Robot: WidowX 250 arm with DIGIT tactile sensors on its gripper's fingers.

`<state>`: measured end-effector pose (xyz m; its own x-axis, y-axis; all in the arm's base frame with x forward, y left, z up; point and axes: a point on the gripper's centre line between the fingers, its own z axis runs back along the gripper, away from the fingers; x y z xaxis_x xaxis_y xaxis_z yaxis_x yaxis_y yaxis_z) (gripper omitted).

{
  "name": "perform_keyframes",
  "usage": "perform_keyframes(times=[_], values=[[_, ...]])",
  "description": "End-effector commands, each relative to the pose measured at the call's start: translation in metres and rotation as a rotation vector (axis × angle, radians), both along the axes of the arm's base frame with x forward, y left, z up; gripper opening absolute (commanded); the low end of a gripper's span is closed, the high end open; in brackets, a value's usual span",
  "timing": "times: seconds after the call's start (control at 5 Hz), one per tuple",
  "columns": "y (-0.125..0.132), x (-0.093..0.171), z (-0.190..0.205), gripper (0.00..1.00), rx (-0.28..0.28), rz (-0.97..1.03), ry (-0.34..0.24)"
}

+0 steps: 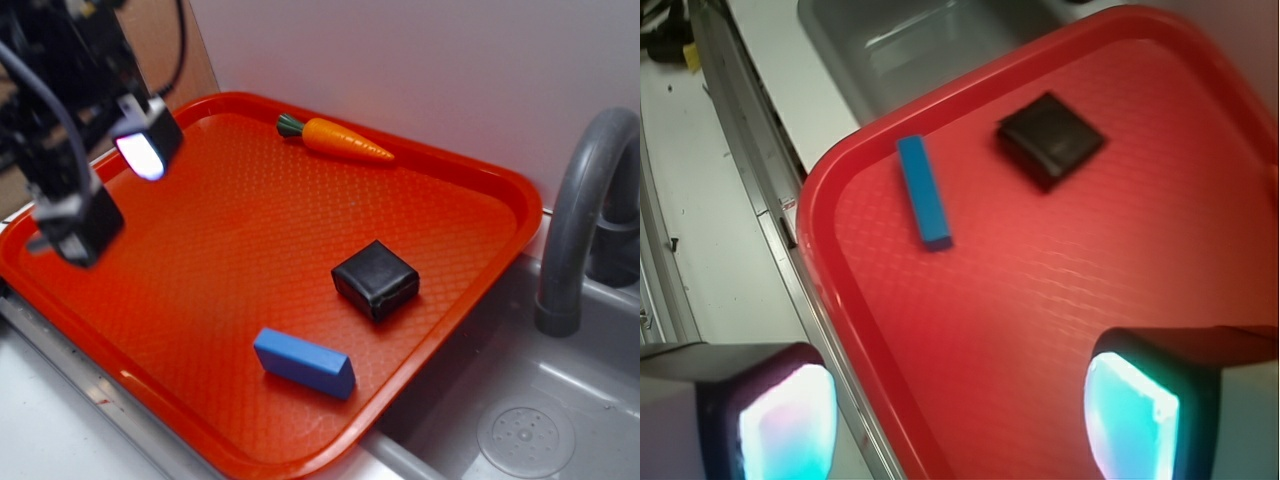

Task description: Grab the blue block.

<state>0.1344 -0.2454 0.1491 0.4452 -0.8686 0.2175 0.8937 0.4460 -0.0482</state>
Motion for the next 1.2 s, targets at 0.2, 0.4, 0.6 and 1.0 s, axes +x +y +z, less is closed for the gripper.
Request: perform_keyframes(times=[0.2,0.4,0.6,1.0], values=[[-0.043,-0.011,-0.041,1.00,0.057,-0.035,0.023],[-0.055,-0.007,-0.052,1.00,0.096,-0.017,0.027],[-0.066,0.002,-0.066,1.00,0.124,-0.013,0.040],[-0.076,0.004,-0.091,1.00,0.216,-0.045,0.047]])
